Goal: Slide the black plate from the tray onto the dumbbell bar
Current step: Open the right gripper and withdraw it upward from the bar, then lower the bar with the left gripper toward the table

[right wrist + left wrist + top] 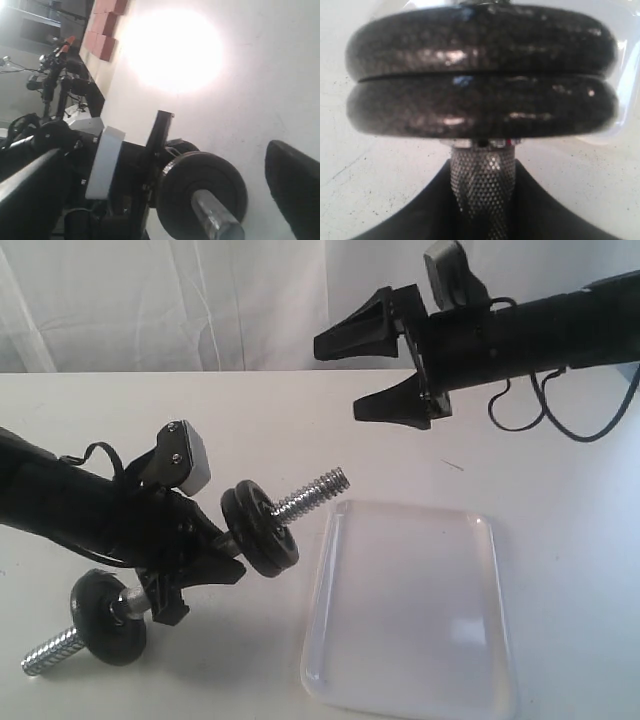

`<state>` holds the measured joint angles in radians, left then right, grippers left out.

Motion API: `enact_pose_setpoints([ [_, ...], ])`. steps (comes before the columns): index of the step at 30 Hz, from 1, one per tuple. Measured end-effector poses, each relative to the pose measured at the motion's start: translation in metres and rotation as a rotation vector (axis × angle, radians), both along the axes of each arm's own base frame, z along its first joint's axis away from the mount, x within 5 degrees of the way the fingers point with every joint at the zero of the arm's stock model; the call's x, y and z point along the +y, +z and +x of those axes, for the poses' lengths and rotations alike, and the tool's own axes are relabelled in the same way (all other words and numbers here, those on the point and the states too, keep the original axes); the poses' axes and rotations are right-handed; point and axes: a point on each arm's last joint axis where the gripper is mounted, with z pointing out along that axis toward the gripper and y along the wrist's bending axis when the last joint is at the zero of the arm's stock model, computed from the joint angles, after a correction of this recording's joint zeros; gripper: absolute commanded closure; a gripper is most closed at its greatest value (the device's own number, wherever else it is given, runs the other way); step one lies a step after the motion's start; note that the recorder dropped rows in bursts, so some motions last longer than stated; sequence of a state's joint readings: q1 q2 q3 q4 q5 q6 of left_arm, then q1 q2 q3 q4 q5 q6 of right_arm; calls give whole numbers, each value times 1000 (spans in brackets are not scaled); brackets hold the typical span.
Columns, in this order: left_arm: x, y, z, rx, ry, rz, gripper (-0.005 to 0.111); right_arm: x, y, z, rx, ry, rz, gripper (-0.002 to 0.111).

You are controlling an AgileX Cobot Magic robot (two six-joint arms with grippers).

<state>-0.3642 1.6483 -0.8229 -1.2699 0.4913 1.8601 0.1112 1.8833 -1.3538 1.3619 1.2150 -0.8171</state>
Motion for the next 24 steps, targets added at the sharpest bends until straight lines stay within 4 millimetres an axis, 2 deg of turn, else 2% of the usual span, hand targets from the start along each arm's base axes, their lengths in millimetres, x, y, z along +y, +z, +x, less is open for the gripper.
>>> enact_pose_setpoints([
  [3,1,-1,4,-4,64,-3,107,-8,2,3,-1,19,-116,44],
  [6,3,0,9,-8,149,-14,107,-16,-1,4,-9,48,-255,95],
  [7,4,0,12,-6,180,-19,107,-18,-2,4,-6,54,-293,109],
  [8,4,0,13,-7,205,-23,107,-19,-3,3,0,57,-315,107],
  [17,8,2,23,78,419,-107,107,-23,-5,2,44,47,-384,108],
  [24,6,8,30,182,533,-181,107,-32,10,-23,0,30,-485,108],
])
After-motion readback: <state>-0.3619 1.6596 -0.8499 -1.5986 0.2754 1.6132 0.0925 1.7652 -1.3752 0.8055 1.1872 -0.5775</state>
